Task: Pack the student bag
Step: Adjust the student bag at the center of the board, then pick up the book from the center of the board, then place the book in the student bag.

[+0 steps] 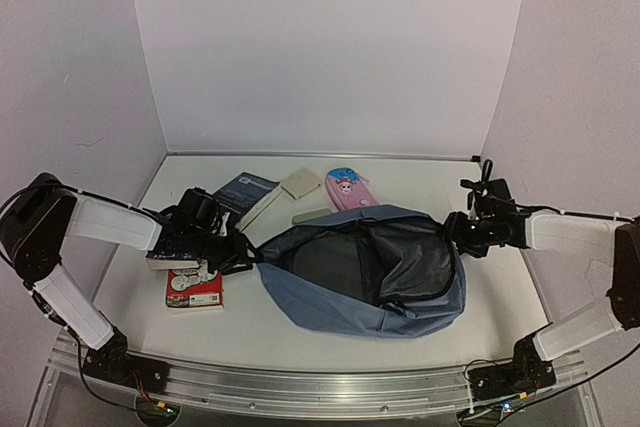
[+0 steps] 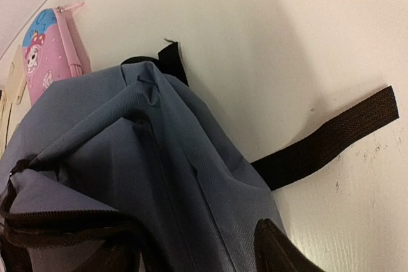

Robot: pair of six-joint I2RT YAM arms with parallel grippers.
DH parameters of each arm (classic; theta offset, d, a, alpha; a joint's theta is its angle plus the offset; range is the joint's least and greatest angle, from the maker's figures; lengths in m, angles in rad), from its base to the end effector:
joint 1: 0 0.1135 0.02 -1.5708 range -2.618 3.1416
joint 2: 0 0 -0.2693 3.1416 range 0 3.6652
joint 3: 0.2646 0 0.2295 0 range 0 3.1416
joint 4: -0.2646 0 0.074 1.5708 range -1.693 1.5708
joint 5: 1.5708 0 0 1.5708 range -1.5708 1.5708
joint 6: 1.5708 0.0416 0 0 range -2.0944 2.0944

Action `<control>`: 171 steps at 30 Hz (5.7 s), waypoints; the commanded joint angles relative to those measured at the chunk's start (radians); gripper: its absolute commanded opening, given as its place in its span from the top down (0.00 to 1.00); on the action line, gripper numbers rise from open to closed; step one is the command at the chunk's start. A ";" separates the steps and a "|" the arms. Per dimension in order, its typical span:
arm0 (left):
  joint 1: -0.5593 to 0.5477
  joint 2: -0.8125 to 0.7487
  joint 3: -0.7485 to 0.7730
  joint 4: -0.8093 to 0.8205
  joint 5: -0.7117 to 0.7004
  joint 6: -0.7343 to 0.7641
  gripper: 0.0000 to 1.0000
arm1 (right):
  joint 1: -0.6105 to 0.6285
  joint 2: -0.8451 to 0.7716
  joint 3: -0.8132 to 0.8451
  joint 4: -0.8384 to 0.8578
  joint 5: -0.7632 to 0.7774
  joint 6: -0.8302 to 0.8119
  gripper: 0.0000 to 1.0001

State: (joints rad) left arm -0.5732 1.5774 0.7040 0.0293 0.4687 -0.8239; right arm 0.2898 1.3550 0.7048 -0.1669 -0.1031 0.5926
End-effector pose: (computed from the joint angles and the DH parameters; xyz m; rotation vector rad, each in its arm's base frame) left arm 0.2283 -0.1697 0.1685 -0.0926 2.6582 -1.1320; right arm 0.2421 0.0767 0.2061 0.3201 2.4300 0.5285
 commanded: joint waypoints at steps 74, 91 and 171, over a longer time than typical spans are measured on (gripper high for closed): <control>0.660 -0.472 -0.541 0.375 -0.143 -0.413 0.30 | -0.012 -0.448 0.050 -0.054 -0.381 -0.069 0.02; 0.709 -0.552 -0.402 0.248 -0.180 -0.218 0.97 | -0.012 -0.432 0.066 -0.056 -0.385 -0.074 0.02; -0.034 0.140 0.320 0.111 0.494 -0.076 1.00 | -0.004 -0.262 0.169 -0.171 -0.648 -0.071 1.00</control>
State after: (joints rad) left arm -0.5793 1.6743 0.9451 0.0031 0.8815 -0.8650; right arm 0.2867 1.1088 0.8209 -0.3322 -0.7502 0.5179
